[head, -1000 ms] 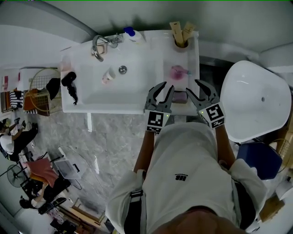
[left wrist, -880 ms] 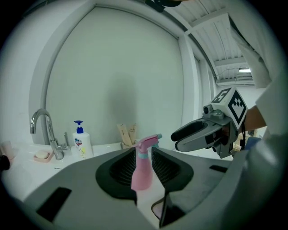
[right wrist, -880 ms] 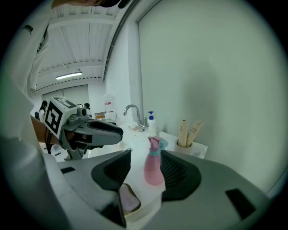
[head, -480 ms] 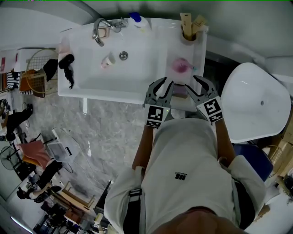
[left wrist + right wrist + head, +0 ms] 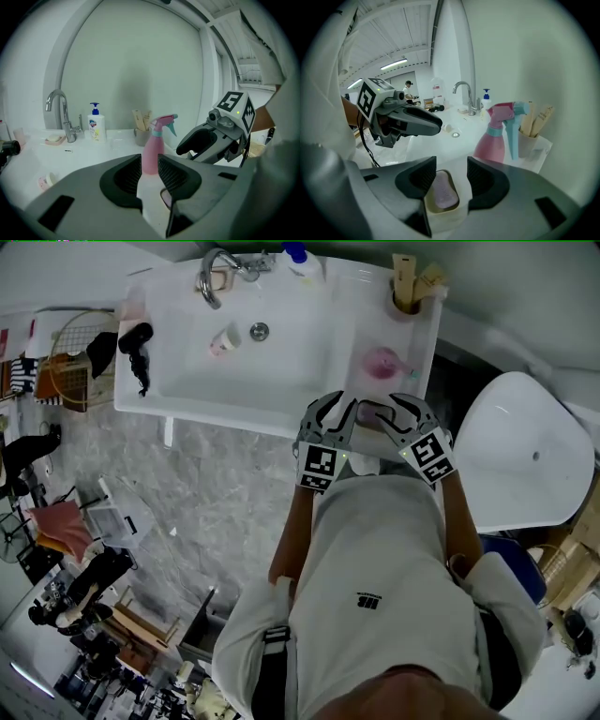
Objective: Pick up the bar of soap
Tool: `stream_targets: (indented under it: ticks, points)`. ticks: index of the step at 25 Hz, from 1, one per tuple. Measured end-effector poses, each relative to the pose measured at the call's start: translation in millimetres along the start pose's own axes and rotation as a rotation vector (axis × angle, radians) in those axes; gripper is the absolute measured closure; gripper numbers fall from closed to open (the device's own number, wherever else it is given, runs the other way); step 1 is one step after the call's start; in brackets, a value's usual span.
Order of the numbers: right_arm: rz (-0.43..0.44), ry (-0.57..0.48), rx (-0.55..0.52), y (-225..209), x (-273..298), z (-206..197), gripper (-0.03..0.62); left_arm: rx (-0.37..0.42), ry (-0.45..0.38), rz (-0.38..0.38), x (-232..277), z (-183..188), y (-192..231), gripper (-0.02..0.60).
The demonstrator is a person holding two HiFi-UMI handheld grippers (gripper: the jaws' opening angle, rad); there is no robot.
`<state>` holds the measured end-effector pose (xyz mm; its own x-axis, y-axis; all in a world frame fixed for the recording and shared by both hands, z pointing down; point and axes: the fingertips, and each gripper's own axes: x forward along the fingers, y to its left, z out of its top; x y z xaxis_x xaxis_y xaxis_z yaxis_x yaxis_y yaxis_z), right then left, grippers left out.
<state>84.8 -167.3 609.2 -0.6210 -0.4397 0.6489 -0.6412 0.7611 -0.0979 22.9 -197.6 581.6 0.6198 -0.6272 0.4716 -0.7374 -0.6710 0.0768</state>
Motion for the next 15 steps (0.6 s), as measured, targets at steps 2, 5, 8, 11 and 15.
stream_targets:
  ticks: [2,5,8,11,15]
  points:
    - [0.022,0.016,-0.014,3.2,5.2,-4.3,0.375,-0.006,0.011,0.001,0.7,-6.3,-0.4,0.459]
    - [0.051,0.048,-0.047,7.9,11.5,-10.6,0.375,-0.018,0.029,-0.001,1.2,-15.0,-2.2,0.459]
    - [0.086,0.067,-0.065,11.3,16.9,-15.5,0.376,-0.029,0.045,-0.002,3.4,-22.4,-3.4,0.459]
    - [0.115,0.098,-0.096,16.0,21.3,-23.5,0.379,-0.039,0.065,-0.006,4.8,-31.3,-6.0,0.459]
    - [0.146,0.142,-0.18,20.7,27.3,-29.3,0.388,-0.053,0.083,-0.008,5.7,-39.7,-7.9,0.459]
